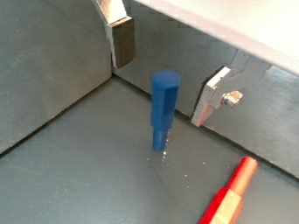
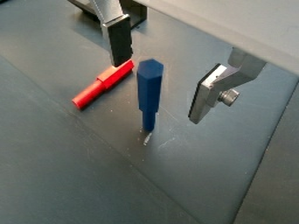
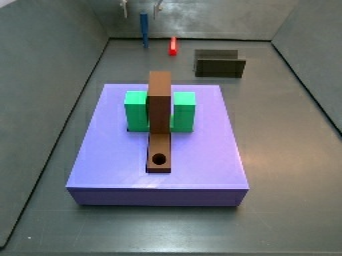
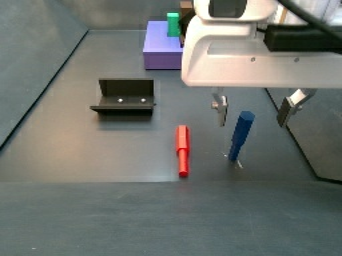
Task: Pick up the blue object. Move up. Move to above the board. Insert the blue object.
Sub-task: Pick up the blue object.
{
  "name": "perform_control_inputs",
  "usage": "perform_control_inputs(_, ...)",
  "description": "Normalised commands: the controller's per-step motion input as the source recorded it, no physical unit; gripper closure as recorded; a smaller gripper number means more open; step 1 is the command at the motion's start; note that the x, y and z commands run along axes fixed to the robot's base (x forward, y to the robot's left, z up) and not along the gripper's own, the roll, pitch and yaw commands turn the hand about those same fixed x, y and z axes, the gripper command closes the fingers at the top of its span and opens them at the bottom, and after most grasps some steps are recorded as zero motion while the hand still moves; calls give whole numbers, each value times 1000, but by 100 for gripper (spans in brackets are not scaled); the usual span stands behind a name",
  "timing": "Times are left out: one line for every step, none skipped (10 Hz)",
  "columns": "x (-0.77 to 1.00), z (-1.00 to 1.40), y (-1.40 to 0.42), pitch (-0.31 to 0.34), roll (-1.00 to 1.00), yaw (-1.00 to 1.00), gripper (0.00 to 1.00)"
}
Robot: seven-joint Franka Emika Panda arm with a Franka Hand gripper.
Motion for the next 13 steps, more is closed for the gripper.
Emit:
perform_control_inputs(0, -263, 80, -13, 71, 0, 0)
perform_control_inputs(0, -266, 106, -7, 64, 0, 0)
perform_control_inputs(0, -234, 97, -6, 50, 0, 0)
perform_control_inputs(0, -143, 46, 0, 33, 0, 0)
perform_control_inputs(0, 0, 0, 0, 0, 0, 0)
perform_control_inputs(0, 0, 0, 0, 0, 0, 100)
perform_control_inputs(0, 0, 0, 0, 0, 0, 100)
perform_control_inputs(0, 0, 0, 0, 0, 0, 100)
perform_control_inputs(0, 0, 0, 0, 0, 0, 100)
perform_control_inputs(0, 0, 0, 0, 0, 0, 100)
perform_control_inputs(0, 0, 0, 0, 0, 0, 100)
perform_control_inputs(0, 0, 0, 0, 0, 0, 100)
perform_control_inputs(0, 0, 0, 0, 0, 0, 100)
